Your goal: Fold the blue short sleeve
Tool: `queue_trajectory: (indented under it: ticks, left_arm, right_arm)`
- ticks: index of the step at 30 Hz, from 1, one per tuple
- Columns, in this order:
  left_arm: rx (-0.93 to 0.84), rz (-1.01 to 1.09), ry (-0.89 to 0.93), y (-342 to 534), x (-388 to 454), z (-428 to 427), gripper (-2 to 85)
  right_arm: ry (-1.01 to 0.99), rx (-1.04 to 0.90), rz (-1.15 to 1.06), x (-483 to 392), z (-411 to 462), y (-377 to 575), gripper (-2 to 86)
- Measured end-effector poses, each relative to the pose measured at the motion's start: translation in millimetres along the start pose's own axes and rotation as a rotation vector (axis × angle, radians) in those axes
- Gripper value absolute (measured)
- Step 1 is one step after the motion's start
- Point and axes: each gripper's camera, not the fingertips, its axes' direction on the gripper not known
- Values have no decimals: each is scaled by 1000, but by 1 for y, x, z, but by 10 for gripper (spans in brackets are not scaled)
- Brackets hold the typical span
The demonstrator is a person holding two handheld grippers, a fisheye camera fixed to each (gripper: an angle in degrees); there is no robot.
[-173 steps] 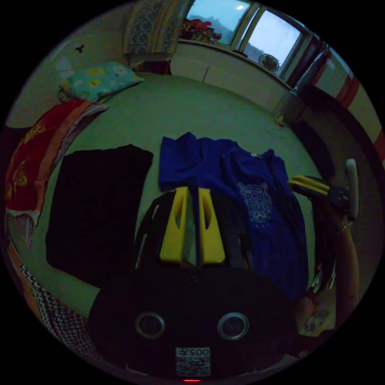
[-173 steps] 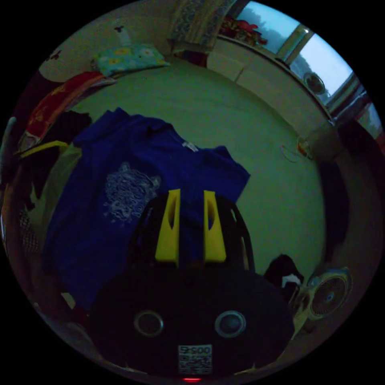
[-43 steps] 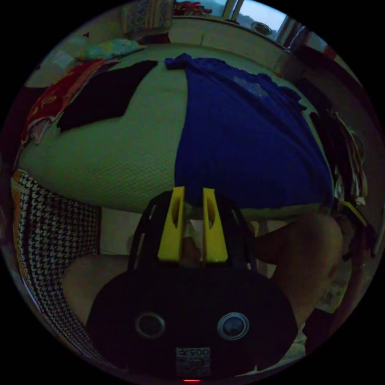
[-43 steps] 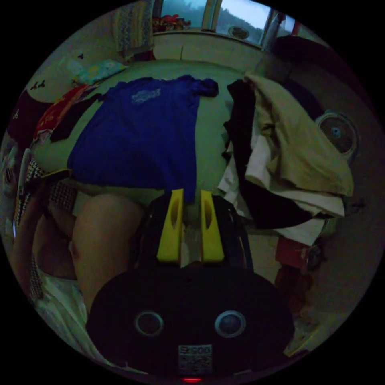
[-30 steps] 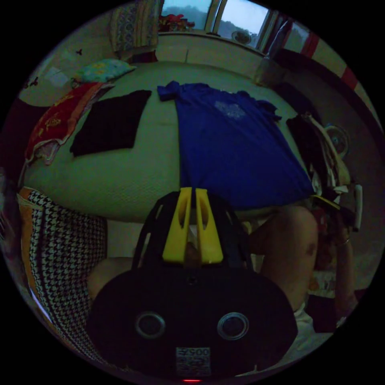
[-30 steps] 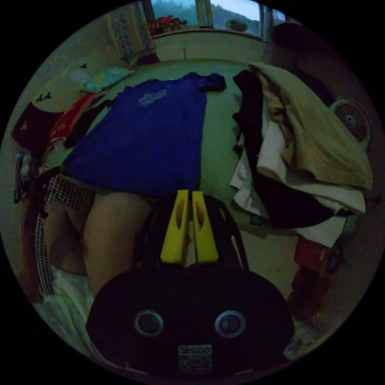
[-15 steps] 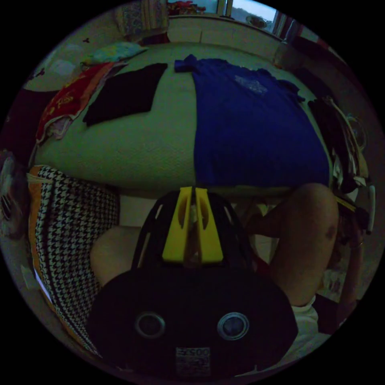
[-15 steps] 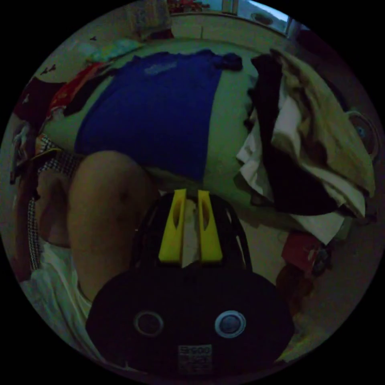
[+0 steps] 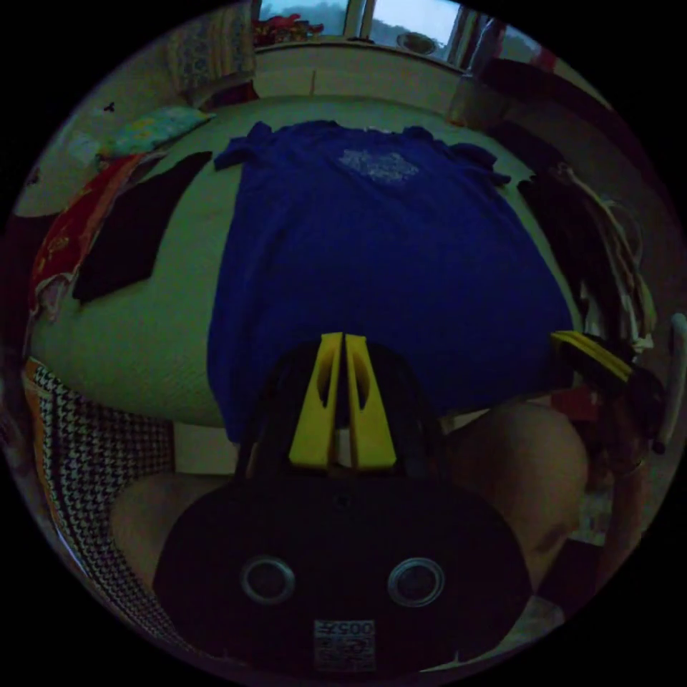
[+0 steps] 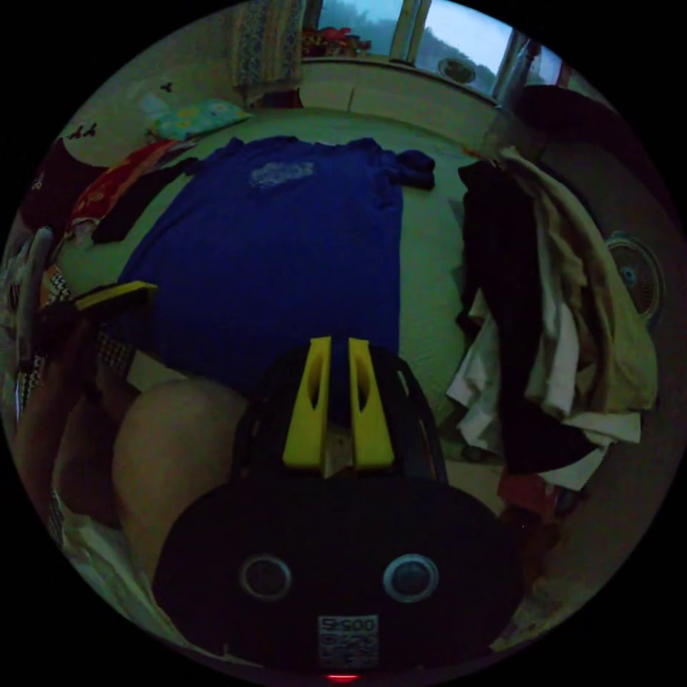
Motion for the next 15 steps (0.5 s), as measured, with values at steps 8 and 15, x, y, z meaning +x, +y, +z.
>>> queue_trajectory:
  ticks: [8, 15]
  left_arm:
    - [-149, 146, -51, -87, 60, 43, -1]
    - [98, 134, 105, -204, 105, 36, -6]
  right_arm:
    - [19, 28, -123, 21, 43, -91, 18]
    - [-117, 65, -62, 72, 60, -196, -10]
